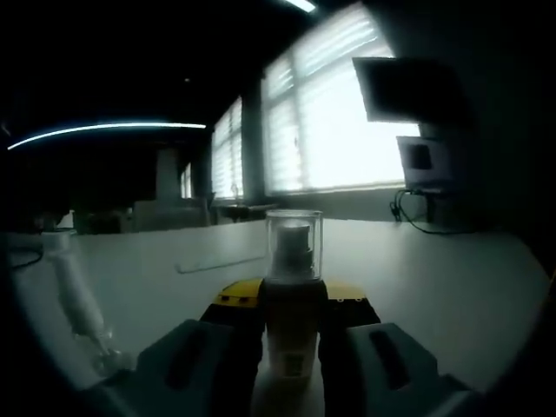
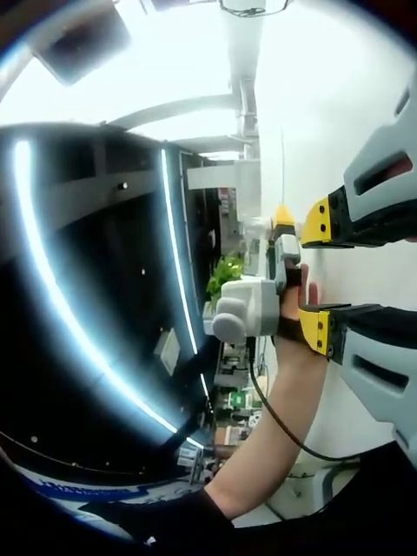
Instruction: Clamp pump bottle remove cover press pump head put on cover
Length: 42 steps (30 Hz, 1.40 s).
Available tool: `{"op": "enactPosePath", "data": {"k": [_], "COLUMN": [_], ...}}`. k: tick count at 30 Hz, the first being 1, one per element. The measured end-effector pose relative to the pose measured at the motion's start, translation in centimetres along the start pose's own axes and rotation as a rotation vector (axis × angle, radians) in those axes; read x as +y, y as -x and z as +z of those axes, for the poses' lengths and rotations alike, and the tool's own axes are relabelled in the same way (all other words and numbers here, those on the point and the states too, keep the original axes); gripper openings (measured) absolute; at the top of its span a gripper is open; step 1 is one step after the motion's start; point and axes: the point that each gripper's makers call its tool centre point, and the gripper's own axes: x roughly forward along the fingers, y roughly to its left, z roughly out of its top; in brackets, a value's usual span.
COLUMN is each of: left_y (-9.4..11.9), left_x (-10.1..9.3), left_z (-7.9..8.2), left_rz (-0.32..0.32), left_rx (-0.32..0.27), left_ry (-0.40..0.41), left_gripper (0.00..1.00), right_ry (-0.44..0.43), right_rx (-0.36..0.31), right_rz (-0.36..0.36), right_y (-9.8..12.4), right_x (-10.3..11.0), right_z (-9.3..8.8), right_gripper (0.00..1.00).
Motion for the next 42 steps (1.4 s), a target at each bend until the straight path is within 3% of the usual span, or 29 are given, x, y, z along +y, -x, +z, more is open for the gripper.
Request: {"op": "enactPosePath", "data": {"k": [3,6,10,14,24,28,42], "left_y": [0.5,0.6,0.5,1.2,2.8,3.2,7.5], "left_x": [0.1,-0.3,0.9,0.0,-0.5,0.1,-1.5], "left_z": [-0.1,0.1,0.0,1.0,3.5,3.1,4.6], "left_rz": [0.001,-0.028,-0.029,-0.051,-0.089,-0.096,-0.186], "left_rx": [-0.001,-0.003,-0.004,-0.019,-0.051,-0.033,-0.043], "left_ry": [0.014,0.084,0.094,0.115,0.091,0.093,0.066], "left_gripper": [0.14,0.14,0.14,0.14,0.14,0.14,0.14], "right_ry": [-0.002,-0.004,-0.002,-0.011,-0.001,0.001,0.004], "right_rx": [-0.001,-0.001,0.000,-0.001,0.007,0.008,0.013], "right_rz": [-0.002,-0.002,0.000,0.000,-0.004,-0.005,-0.006], "right_y": [0.0,0.0,0.0,0.0,0.0,-0.1,-0.1], "right_x": [-0.2,-0.1,-0.1,-0.1,-0.1,-0.1,0.0], "right_z": [0.0,0.0,0.0,0.0,-0.1,-0.2,-0.2], "right_gripper": [0.20,0.20,0.19,0.19,0.19,0.19,0.18]}}
